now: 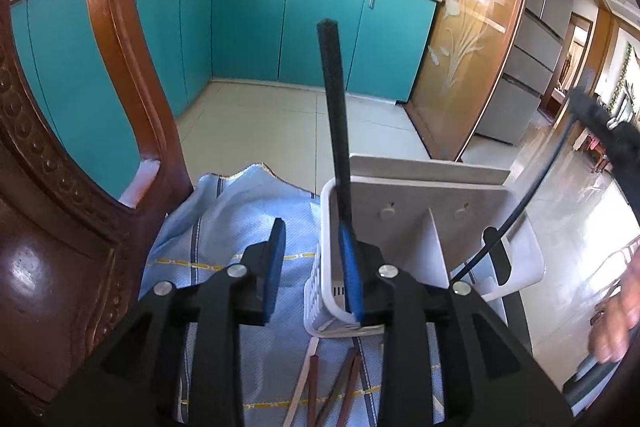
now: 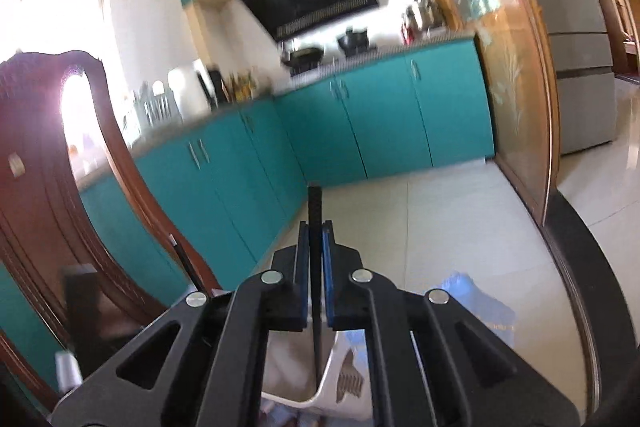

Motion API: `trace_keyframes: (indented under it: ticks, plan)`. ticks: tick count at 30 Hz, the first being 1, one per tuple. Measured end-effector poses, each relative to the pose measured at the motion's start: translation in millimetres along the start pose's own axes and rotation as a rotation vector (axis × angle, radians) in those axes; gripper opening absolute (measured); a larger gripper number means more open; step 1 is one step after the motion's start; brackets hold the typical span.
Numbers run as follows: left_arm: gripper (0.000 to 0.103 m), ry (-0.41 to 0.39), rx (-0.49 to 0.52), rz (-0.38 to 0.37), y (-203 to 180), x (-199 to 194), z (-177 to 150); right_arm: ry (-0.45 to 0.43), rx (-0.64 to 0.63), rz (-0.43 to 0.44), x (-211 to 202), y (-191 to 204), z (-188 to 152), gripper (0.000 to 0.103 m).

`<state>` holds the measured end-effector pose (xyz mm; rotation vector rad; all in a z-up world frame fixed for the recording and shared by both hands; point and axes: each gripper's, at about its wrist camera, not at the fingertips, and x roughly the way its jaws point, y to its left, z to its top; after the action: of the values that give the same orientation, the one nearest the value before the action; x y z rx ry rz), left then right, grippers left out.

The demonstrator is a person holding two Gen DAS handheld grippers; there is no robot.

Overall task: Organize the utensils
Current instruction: 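Open both tools to release the black chopsticks inside the holder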

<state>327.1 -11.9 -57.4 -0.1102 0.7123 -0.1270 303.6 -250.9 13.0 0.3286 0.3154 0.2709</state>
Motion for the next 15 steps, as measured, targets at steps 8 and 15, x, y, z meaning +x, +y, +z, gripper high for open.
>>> trace_keyframes:
  ticks: [8,15]
  plan:
    - [0.029,-0.081,-0.019,-0.007,5.6,-23.1,2.5,0.031,-0.108,0.016,-19.0,4.3,-23.0,0.007]
    - [0.031,-0.11,-0.013,0.015,19.3,-52.5,-16.0,0.047,-0.167,0.028,-57.3,2.1,-37.4,0.011]
